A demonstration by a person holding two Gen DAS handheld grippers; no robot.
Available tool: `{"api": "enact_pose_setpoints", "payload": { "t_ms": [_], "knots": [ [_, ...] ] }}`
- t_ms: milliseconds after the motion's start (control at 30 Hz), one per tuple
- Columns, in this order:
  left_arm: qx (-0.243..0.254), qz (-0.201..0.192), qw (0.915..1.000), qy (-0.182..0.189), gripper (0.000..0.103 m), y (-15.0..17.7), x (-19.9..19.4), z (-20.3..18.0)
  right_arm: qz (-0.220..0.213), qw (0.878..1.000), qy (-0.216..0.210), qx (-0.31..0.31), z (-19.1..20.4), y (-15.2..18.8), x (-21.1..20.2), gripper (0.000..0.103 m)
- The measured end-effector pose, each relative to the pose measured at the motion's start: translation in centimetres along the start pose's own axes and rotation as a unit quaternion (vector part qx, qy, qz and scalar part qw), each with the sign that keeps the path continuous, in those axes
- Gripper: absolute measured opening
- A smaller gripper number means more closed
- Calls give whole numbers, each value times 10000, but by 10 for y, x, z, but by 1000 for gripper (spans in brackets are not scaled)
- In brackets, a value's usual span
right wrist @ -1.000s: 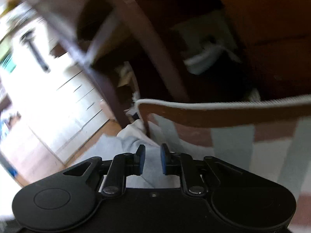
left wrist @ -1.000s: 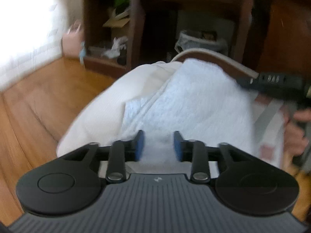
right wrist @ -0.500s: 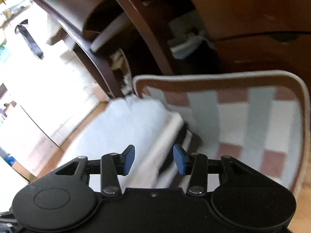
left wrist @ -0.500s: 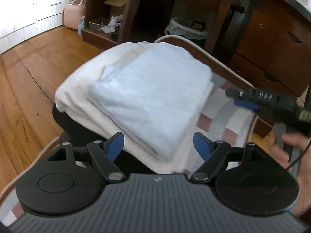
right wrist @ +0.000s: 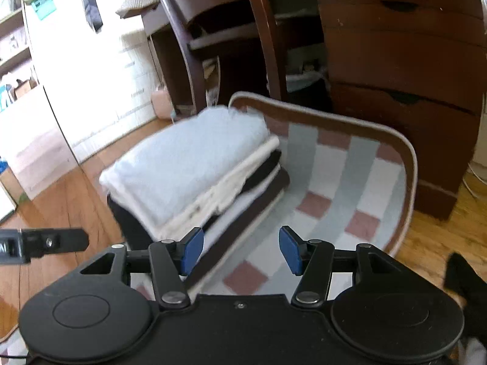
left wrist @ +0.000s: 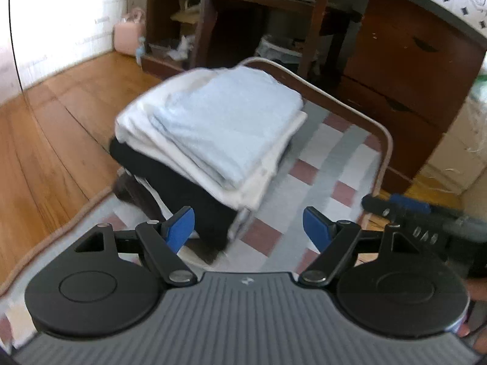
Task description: Fold clothes
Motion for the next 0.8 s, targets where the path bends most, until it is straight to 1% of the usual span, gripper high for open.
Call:
{"api": "enact_pose_setpoints", "payload": {
  "t_ms": [67, 133, 200, 267, 333, 433, 533, 600, 700, 767, 800],
  "knots": [
    [-86, 97, 9999, 93, 78, 9, -6, -4, 165, 9998, 56, -17, -2, 11, -7, 63],
    [-107, 275, 9994, 160, 78, 20, -4, -6, 305, 9995, 106, -19, -3, 18, -12, 64],
    [-24, 449, 9988, 184, 78, 31, -1, -8, 480, 9987, 166, -44, -4, 25, -16, 64],
    [95, 606, 9980, 168, 78, 39, 1, -12, 527, 9982, 250, -122, -2, 27, -23, 64],
    [237, 621, 9975, 227, 78, 42, -1, -18, 485, 9977, 394, -266, -1, 26, -29, 64],
    [394, 665, 9965, 321, 83, 46, -4, -25, 445, 9966, 548, -422, 0, 24, -36, 65],
    [541, 725, 9957, 198, 87, 47, -4, -26, 519, 9959, 592, -446, -1, 24, -37, 67],
    [603, 749, 9953, 96, 93, 47, -3, -26, 575, 9950, 640, -515, -1, 25, -37, 70],
    [686, 775, 9946, -26, 95, 48, -2, -27, 722, 9932, 678, -610, 0, 30, -35, 75],
    [712, 776, 9944, -16, 95, 48, -2, -30, 732, 9934, 642, -605, 1, 32, -35, 85],
    [721, 775, 9944, -8, 96, 48, -2, -31, 719, 9936, 630, -600, 1, 32, -35, 86]
  ]
}}
Point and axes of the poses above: each gripper's, at about its wrist camera, not at the fingertips, and x roughly the way its jaws point, z to its left, y to its underside, the point moved 6 cm from there along x, roughly the way its jaws point, and after that the axes turned 11 degrees about y, right-handed, at the moved point
